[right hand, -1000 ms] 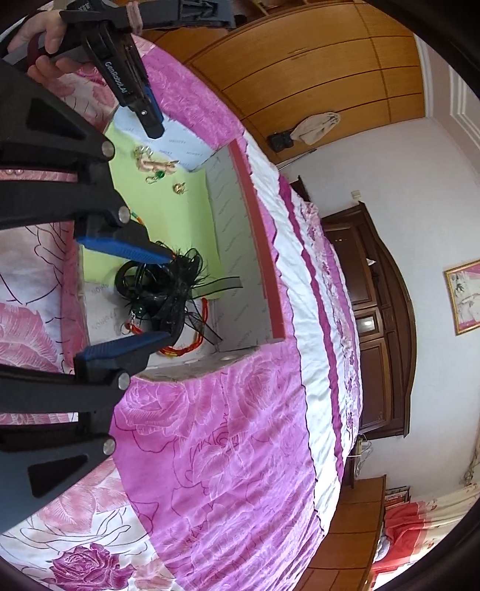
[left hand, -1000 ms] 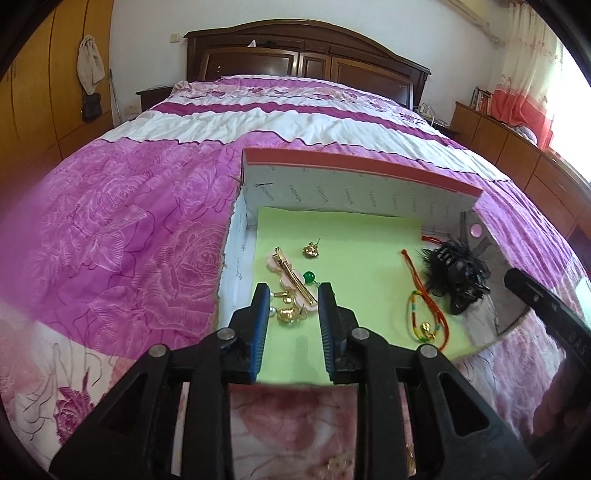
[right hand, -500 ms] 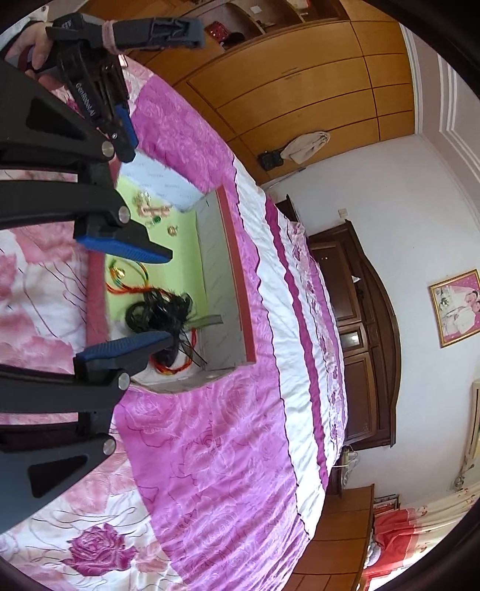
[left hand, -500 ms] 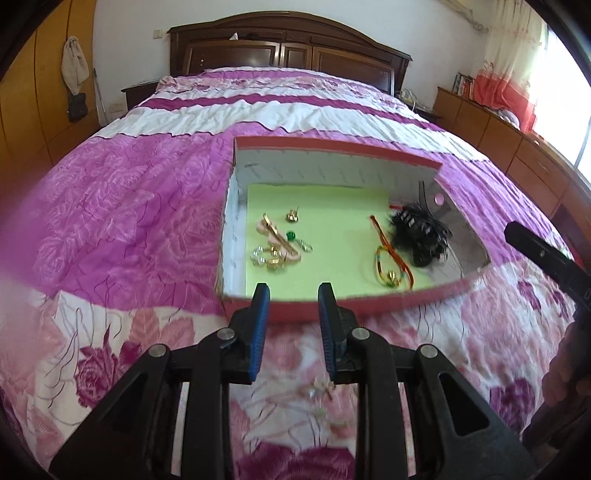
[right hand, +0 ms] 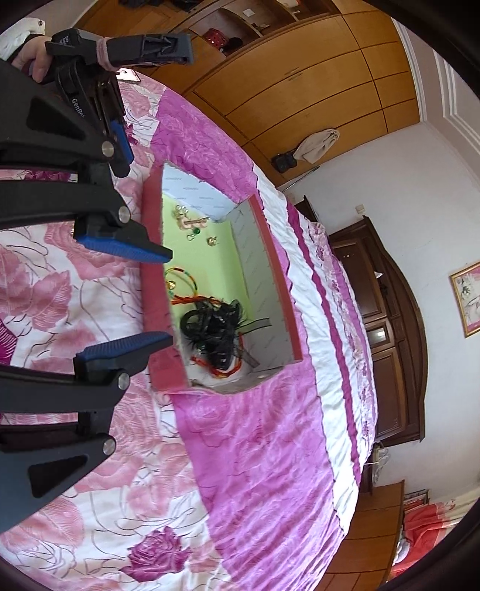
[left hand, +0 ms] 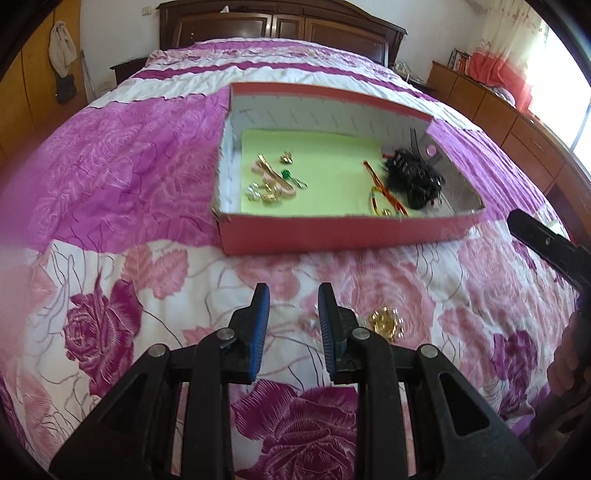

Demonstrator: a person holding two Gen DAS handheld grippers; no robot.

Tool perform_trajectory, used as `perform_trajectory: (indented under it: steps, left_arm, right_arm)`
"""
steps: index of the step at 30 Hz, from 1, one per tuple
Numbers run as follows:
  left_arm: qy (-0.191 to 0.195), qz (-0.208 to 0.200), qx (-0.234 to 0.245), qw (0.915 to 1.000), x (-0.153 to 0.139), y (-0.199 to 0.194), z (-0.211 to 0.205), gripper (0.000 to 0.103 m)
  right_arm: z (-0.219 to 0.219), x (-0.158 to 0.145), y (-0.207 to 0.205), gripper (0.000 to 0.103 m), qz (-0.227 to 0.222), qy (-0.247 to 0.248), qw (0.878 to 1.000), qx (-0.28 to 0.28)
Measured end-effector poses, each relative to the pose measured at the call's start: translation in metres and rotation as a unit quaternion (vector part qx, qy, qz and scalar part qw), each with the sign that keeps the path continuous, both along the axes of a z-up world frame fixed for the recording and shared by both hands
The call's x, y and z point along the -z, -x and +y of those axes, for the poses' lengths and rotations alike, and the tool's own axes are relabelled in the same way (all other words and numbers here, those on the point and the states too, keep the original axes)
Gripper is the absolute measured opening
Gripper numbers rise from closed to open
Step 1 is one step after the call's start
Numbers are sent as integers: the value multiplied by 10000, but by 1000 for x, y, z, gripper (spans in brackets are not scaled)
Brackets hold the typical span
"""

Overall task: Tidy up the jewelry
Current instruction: 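Withdraw both tools from the box back over the quilt, then grasp the bead earring with the left tool while the right tool grasps the gold pearl brooch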

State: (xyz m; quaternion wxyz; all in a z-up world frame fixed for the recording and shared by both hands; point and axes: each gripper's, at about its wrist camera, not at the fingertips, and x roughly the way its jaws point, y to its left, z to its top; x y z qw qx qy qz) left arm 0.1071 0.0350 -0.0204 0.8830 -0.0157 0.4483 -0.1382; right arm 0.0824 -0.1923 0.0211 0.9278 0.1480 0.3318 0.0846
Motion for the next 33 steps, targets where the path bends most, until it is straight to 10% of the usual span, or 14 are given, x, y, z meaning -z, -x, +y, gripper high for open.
perform_trajectory:
  steps: [16,21,33]
  left_arm:
    - [-318,408,296,9982,30,3,-27,18]
    - [-429,306,284,9982,34,3,-30,0]
    - [-59,-138,-13,9999,1,8,-6,0]
  right_arm:
    - [0,20,3,42,485,-91,9988,36]
    - [4,22,4,42,536,-79,9985,-13]
    - [30,27,2,42,674,54,9968,-430]
